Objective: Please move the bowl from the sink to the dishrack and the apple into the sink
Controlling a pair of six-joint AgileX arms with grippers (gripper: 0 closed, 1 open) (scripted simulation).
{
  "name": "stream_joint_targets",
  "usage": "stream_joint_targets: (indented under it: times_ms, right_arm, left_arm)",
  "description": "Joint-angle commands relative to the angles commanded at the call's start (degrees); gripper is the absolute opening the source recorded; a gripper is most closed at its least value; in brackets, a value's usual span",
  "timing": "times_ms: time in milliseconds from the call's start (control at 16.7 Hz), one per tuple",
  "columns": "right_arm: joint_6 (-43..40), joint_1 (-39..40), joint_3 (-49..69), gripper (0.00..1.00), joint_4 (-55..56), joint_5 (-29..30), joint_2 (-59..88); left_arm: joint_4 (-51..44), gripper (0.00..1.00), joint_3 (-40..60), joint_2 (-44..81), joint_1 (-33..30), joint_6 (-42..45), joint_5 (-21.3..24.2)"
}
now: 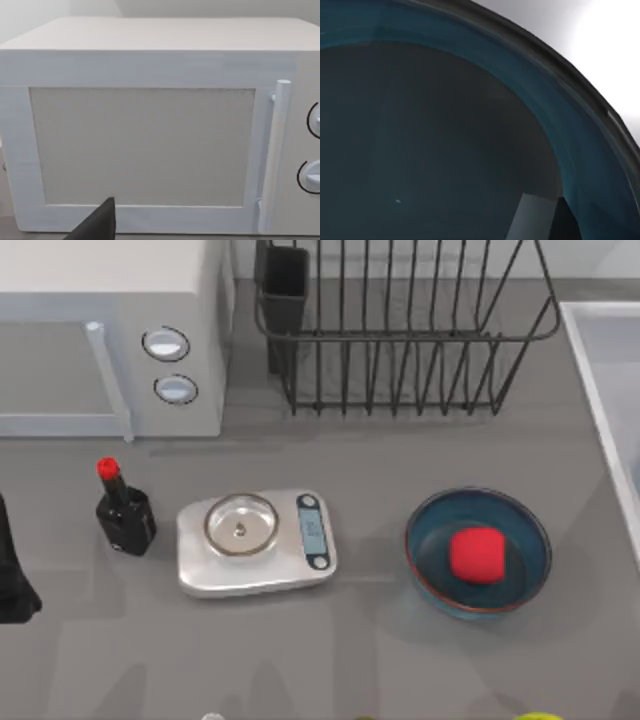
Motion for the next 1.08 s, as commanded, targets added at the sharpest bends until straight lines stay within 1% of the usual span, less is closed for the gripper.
stream_joint_targets:
  times_ms: [420,660,840,1080]
  right_arm:
    - [0.0,0.0,0.0,0.0,0.0,0.0,0.0]
    - [-0.7,-0.7,-1.3,0.0,-1.2,-0.1,-2.4]
    - [-3.5,-3.6,-5.1,0.0,-5.4,-0.5,-9.9]
    - [-9.4,-9.4,-13.2,0.0,-13.9,-1.1,-27.0]
  left_arm:
    - [0.0,1.0,0.0,0.0,0.0,0.0,0.0]
    - [0.0,1.0,0.0,0.0,0.0,0.0,0.0]
    - [0.0,1.0,0.0,0.0,0.0,0.0,0.0]
    - [0.0,1.0,0.0,0.0,0.0,0.0,0.0]
